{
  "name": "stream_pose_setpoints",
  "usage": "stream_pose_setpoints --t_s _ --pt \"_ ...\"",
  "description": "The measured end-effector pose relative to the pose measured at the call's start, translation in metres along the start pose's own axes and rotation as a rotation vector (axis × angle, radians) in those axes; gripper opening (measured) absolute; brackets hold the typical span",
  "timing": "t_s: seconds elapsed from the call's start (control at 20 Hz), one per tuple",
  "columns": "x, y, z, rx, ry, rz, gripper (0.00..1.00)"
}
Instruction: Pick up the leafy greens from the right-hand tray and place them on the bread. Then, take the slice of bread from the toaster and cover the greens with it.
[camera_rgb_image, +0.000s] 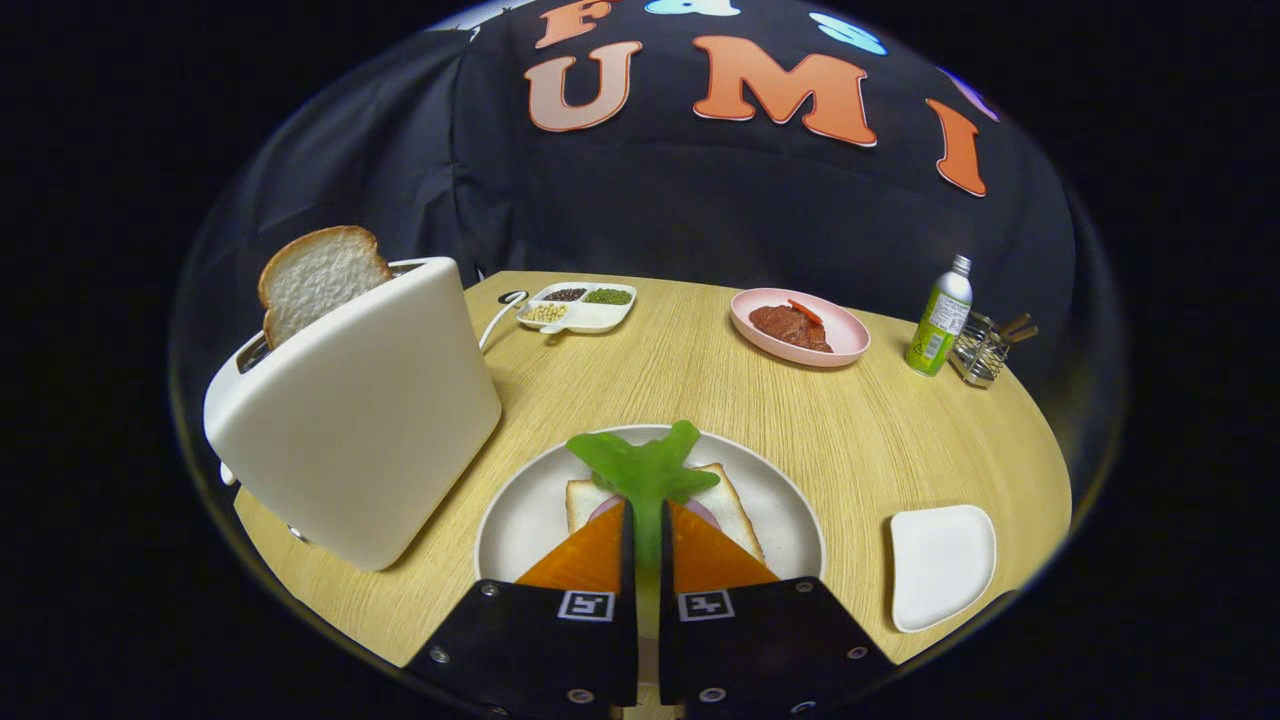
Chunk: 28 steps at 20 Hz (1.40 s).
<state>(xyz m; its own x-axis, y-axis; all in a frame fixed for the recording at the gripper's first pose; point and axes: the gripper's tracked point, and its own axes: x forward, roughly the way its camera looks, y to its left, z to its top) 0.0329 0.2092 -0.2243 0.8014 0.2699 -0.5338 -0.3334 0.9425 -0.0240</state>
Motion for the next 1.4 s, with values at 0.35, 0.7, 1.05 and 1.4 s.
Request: stream_pose_setpoints --t_s 0.35,0.7,1.05,1.4 --pt "-0.001 -0.005 -0.007 0.001 0.020 -0.022 0.43" --pt "-0.005 -0.014 0.002 0.022 -0.010 -0.050 0.97" --pt "-0.025 -0.013 0.039 0.017 -0.070 -0.081 0.98" --pt "-0.053 0.020 0.096 -0.002 -0.154 -0.067 0.97"
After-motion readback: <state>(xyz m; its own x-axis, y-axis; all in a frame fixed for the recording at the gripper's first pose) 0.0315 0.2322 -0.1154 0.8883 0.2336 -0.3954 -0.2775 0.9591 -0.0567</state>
